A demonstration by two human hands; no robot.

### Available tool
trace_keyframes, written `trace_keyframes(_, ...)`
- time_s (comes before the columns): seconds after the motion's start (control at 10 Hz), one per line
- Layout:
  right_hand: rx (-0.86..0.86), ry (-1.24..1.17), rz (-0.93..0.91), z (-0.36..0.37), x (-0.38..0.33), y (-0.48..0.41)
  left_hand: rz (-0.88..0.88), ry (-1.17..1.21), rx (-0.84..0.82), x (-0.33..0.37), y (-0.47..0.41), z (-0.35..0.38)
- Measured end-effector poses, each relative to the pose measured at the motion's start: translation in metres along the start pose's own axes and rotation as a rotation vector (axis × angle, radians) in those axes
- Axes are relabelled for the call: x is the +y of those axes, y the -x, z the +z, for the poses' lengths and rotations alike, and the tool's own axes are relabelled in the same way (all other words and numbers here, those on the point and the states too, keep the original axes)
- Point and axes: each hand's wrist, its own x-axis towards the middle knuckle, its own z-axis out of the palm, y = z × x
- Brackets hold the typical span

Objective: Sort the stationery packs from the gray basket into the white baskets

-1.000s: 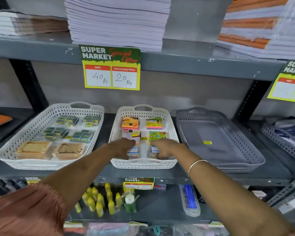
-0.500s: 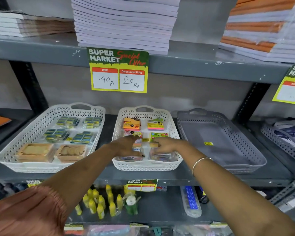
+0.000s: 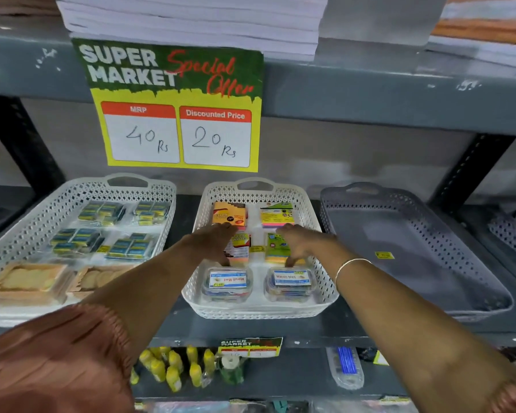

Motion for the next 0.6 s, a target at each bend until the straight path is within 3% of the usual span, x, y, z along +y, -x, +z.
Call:
trace_keyframes(0.1, 0.008, 0.021, -0.017, -0.003, -0.003, 0.002, -0.005, -0.024, 0.04, 0.001, -0.001, -0.003)
trace_keyframes(0.2, -0.014, 0.026, -0.024, -0.002, 0.001, -0.006, -0.051, 0.067, -0.055, 0.005, -0.01, 0.0)
trace_keyframes(0.4, -0.027, 0.01, -0.017, -0.003, 0.002, -0.004, -0.07, 0.118, -0.055, 0.005, -0.016, 0.001)
trace_keyframes(0.5, -0.046, -0.016, -0.011, -0.002, 0.001, -0.003, -0.043, 0.035, -0.011, 0.01, -0.008, 0.001)
trace_keyframes(0.6, 0.042, -0.145, -0.01, -0.004, -0.002, 0.01, -0.018, -0.062, 0.135, 0.019, 0.01, -0.001)
